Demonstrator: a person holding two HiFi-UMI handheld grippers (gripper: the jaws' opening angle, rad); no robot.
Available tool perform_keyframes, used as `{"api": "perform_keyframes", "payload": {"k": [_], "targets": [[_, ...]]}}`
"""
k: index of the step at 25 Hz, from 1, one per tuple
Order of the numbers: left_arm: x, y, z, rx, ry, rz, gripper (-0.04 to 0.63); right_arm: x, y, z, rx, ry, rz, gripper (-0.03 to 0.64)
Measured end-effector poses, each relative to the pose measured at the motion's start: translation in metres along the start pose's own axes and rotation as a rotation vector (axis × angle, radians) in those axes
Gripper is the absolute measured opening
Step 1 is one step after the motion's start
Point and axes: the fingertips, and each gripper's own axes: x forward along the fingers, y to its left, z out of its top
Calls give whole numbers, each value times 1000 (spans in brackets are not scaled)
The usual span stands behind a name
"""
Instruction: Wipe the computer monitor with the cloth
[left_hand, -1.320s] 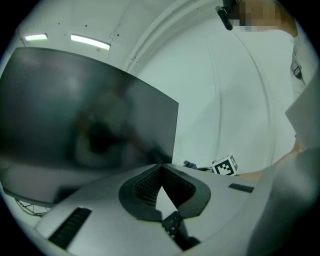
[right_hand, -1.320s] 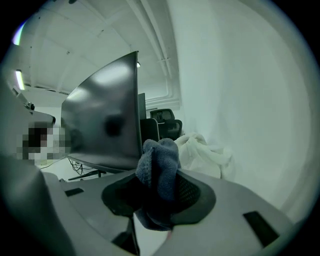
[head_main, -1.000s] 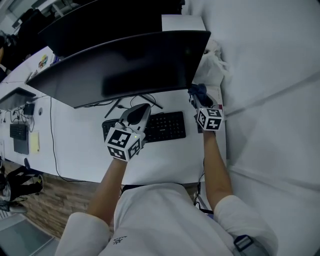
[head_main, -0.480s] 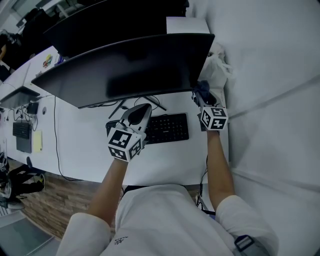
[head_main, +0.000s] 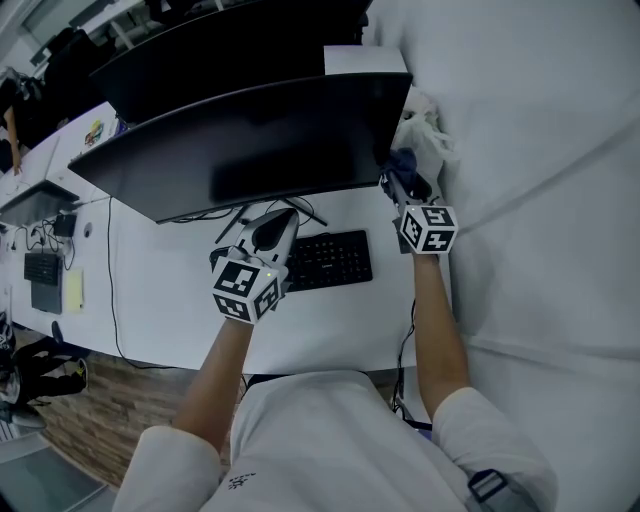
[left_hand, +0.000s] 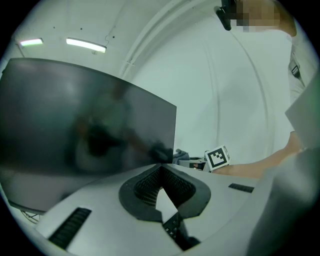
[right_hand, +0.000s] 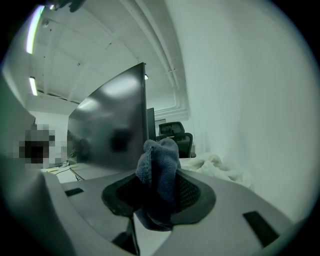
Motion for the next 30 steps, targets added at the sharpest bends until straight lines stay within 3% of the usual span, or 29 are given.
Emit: {"api": "perform_keyframes", "payload": {"k": [12, 30], "targets": [[0, -13, 32, 19, -56, -37, 6, -13, 9, 74, -75, -115, 10, 155], [-28, -14, 40, 41, -79, -7, 6, -42, 26, 224, -234, -342, 4, 155]]}}
